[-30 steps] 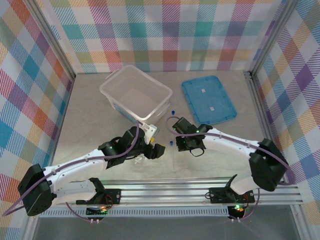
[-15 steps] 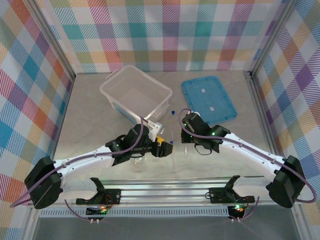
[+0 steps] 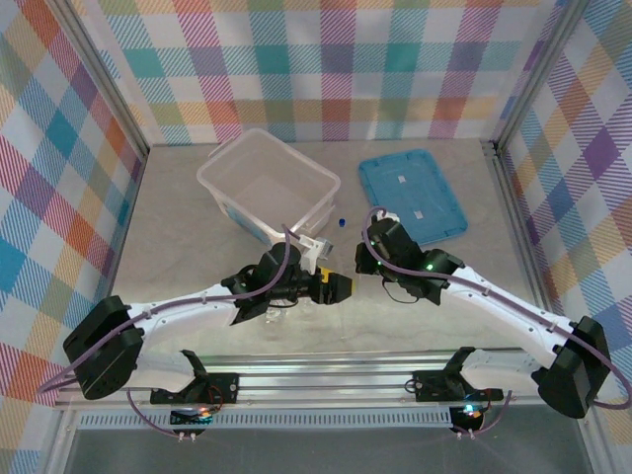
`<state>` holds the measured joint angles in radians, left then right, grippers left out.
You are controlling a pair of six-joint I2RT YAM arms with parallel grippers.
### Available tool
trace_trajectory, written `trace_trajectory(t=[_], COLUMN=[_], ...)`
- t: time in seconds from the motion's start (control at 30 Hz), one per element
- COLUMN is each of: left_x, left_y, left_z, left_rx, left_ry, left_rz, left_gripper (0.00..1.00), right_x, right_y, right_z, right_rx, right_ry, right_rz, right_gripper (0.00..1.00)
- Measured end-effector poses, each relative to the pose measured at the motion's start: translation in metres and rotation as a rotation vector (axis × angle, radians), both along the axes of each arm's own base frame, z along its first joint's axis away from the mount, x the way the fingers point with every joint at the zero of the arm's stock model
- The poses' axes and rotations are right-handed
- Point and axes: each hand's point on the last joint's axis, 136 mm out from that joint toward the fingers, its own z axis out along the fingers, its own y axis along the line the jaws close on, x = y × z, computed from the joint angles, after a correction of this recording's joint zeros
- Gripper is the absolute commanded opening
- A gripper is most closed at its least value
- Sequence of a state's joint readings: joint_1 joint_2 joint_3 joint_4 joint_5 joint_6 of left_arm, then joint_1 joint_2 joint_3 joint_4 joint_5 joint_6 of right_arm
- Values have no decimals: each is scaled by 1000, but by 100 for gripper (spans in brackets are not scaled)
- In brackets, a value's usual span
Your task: Organize the chemistry lab equipment
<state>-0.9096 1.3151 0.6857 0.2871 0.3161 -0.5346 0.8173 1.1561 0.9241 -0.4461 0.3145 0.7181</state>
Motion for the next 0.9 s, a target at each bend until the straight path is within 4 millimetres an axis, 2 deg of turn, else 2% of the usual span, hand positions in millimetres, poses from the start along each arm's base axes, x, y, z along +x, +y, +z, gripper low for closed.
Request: trace_trajectory(t=[0.3,0.9], left_x=[4,7], left_y=[-8,-13], left_z=[-3,0], left_rx=[-36,-66], left_ry=[36,48], left_rz=[12,17], left_gripper=[72,56], right_x=[4,8], right_y=[7,25], right_z=[9,13], right_rx=[64,154], right_ry=[-17,4], right_rz=[-16,-5], right_gripper=[10,10])
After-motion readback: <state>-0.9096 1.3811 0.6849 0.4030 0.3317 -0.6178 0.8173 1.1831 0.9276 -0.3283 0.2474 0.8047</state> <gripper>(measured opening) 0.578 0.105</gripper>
